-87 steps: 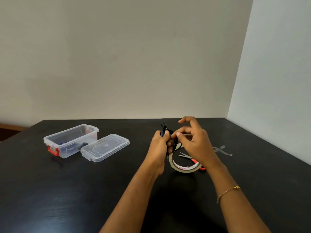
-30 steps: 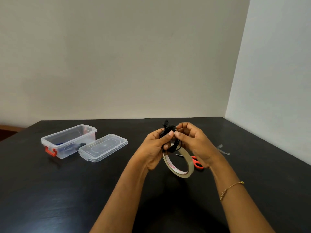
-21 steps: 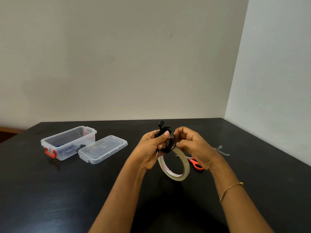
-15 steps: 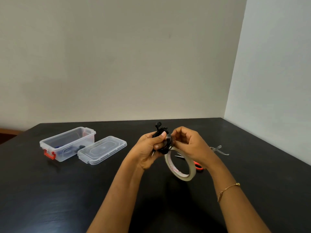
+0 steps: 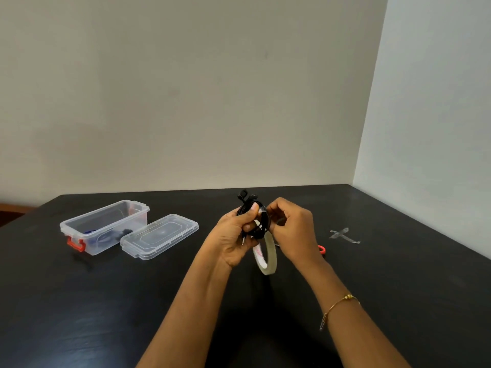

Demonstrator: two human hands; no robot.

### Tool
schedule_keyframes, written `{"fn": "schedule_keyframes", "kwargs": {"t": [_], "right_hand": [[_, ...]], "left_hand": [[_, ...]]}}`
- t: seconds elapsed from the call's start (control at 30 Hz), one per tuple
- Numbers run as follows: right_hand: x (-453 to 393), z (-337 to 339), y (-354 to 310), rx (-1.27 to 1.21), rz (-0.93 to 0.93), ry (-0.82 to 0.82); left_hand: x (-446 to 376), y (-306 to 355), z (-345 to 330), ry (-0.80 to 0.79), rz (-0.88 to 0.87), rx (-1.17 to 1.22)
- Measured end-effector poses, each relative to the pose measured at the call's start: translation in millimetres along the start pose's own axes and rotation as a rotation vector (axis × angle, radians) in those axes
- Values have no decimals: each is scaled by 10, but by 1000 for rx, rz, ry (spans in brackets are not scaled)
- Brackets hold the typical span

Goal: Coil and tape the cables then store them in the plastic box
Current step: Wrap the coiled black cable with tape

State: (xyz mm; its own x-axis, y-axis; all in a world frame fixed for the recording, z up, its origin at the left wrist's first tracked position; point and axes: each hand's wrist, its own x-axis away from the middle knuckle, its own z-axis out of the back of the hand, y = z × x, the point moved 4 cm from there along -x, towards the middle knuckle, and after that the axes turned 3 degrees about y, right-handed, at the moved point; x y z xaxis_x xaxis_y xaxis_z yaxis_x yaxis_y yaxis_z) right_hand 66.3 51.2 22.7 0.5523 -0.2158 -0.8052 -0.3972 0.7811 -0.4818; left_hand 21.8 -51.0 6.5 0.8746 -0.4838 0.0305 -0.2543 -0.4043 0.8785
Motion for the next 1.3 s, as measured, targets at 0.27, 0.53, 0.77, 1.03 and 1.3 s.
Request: {"fn": "schedule_keyframes", "kwargs": {"t": [0.27,0.53,0.77,1.03,1.3], "right_hand": [[9,-10,77,-120,-281,-43],[2,40,85,-366,-472,-169],[7,235,508,100,-582,-71],[213,44,920,759,-619,-683],[172,43,950,824,-588,-753]], "left_hand": [[17,7,-3,76,-6,0],[65,32,-34,99,-66,-25],[40,1,-19,67,-38,-9],[22,13,1,-49,-16,-6],[54,59,41,-115,73,34]]}}
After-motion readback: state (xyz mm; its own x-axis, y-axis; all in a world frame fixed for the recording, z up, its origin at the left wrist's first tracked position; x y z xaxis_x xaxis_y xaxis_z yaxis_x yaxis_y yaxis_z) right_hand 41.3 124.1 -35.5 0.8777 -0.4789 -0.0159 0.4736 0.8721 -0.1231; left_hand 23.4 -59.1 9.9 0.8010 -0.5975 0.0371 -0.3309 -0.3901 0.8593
